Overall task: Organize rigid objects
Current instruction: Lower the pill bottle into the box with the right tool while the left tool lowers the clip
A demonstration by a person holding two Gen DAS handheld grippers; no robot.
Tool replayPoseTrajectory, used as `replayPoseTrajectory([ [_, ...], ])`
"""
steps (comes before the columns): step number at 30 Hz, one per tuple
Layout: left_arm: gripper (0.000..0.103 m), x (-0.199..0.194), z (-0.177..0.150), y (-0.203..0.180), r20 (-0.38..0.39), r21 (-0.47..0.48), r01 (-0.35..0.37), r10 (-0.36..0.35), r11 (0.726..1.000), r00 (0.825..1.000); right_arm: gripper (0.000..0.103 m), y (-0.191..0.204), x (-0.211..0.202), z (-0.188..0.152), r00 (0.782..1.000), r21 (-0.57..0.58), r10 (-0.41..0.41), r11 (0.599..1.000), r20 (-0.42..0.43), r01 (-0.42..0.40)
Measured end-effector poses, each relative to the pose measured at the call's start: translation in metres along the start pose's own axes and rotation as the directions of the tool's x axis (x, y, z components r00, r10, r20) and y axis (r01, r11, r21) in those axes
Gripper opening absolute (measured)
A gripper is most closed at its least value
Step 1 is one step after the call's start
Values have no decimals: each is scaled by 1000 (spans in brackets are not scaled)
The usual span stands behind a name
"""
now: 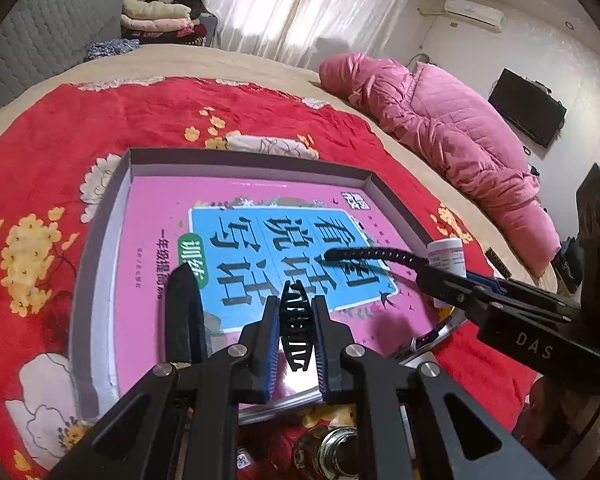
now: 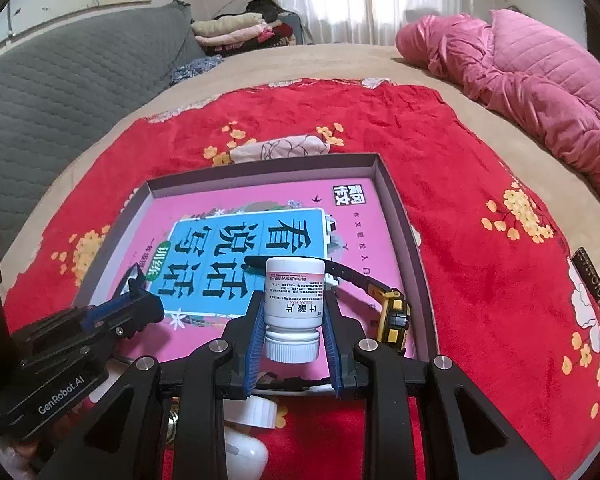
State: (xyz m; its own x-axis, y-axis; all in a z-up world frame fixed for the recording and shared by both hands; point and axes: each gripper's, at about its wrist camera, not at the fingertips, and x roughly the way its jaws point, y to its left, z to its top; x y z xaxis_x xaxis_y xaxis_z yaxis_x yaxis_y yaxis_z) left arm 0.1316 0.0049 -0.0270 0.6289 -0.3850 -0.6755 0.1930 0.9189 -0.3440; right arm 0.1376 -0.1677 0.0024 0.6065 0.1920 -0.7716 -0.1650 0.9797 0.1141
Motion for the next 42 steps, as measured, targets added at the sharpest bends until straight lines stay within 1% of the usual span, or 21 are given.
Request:
replayPoseTrajectory([
  [12,16,9,-3,6,-30,-20,10,-11,1000,999,27,-3,13,1,999,-1,-2,1000,-33,2],
  [19,16,12,-2,10,-40,-25,0,-1,1000,999,27,-3,18,0,999,-6,-8,1000,-52,8],
  [23,16,12,-2,11,-42,-23,2,-3,1000,999,27,-5,24,-1,997,6,-8,1000,-82,9],
  [28,16,13,-2,11,-45,-21,2,-3,1000,999,27,-4,31,-5,993,-12,-35,999,-111,34],
  [34,16,13,-2,11,-46,-23,3,-4,1000,999,27,0,35,-5,991,-49,-62,997,-117,56],
  [42,16,13,-2,11,-46,-22,2,-3,1000,999,27,2,38,-5,989,-58,-86,995,-124,80],
])
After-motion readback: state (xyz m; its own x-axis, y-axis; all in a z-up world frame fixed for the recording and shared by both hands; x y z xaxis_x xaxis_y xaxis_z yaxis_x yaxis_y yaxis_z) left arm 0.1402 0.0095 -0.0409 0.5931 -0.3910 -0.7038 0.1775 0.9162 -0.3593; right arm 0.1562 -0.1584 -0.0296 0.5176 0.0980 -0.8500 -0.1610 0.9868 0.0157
